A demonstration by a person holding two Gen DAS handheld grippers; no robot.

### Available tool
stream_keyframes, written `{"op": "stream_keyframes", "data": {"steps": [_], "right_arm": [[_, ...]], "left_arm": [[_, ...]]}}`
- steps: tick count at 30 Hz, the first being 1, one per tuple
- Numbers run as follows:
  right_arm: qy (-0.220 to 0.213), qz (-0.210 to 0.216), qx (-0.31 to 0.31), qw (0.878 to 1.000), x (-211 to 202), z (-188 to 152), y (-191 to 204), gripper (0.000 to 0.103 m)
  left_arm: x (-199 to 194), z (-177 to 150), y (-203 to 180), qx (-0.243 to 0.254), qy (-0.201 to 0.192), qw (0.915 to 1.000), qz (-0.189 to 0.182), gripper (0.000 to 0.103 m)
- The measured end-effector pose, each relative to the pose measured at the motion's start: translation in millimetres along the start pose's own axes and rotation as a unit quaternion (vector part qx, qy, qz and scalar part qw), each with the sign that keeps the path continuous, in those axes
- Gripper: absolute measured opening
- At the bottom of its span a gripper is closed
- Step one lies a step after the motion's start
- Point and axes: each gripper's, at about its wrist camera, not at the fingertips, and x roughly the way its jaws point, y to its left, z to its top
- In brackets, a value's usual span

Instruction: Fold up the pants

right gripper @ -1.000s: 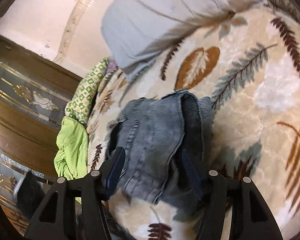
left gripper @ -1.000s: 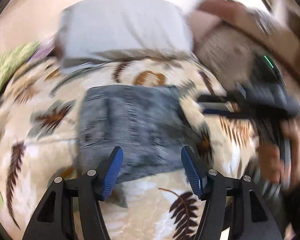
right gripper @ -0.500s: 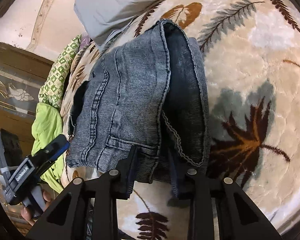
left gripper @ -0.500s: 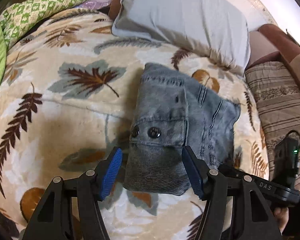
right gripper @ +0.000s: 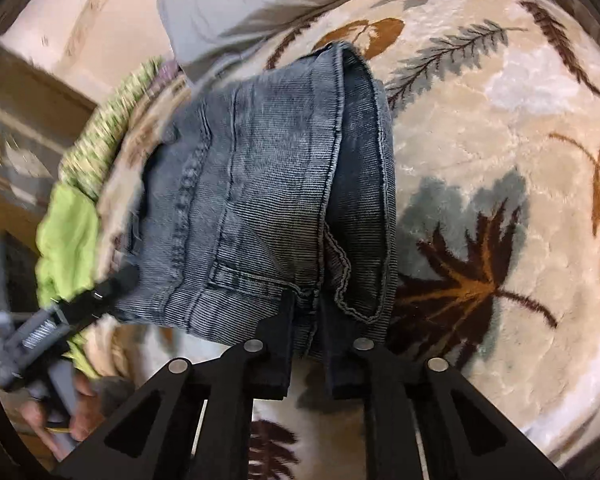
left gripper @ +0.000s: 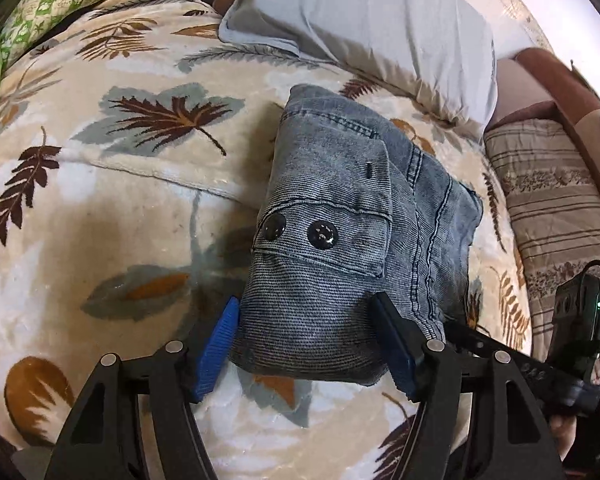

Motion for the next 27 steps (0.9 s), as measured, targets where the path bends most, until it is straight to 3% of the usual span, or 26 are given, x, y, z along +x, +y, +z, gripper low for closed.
{"op": "stream_keyframes", "data": {"steps": [4,11,15,21,23,27], "right_arm": [[-0.018,0.051,-0.001,0.999,-20,-4,-7,0.046],[-0.05,0.083,0.004,0.995,-59,-1,-9,0.074],[-0.06,0.076,0.007,0.995,-61,20,-10,0.077],[-0.022,0.093,0.052,0.994,-24,53,-48,0.078],[-0.011,0.109,0.063,0.992,-12,58,-57,0.078],[0.011,0.141,0.081,0.987,15,56,-67,0.078]], "left_arm": [[-1,-3,9,-0.025,0.0,0.9995,-0.018,0.068],[-25,7,9,-0.036,-0.01,0.9982,-0.047,0.067],[-24,31,16,-0.057,-0.004,0.9974,-0.044,0.068],[22,65,31,-0.099,0.048,0.9922,-0.059,0.067],[36,68,33,-0.103,0.061,0.9899,-0.076,0.066],[61,59,53,-0.158,0.071,0.9745,-0.142,0.067]]}}
